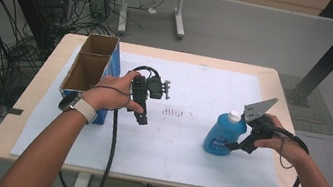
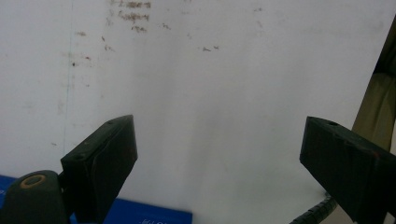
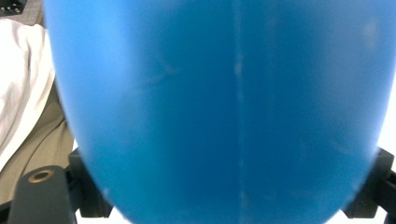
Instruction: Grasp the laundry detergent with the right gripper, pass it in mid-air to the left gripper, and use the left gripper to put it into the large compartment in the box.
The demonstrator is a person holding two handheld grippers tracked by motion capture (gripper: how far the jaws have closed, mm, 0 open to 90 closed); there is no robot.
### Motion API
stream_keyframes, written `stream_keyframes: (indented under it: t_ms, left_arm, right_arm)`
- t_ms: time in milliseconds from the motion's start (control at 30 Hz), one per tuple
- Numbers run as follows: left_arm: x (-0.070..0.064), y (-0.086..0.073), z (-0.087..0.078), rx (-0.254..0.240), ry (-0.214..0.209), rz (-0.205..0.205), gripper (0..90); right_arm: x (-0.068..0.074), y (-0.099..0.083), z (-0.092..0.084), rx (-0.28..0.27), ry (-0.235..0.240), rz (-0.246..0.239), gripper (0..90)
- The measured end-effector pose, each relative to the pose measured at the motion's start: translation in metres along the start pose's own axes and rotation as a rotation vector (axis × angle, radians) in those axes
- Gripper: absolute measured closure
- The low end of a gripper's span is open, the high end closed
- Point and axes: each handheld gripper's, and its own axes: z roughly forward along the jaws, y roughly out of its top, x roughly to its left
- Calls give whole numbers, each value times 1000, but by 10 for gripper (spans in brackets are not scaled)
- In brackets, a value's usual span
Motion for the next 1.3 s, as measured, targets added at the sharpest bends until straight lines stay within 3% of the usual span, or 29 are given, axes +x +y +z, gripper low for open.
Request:
stream_keyframes:
  t_ms: [600,1300]
  left_arm:
    - [0,1,0,1,0,2,116]
    - [0,1,1,-3,3,2,118]
  right_arm:
    - [-1,-4,2,-50,16,-5,210]
    - [0,-4,4,-60,11,-11,246]
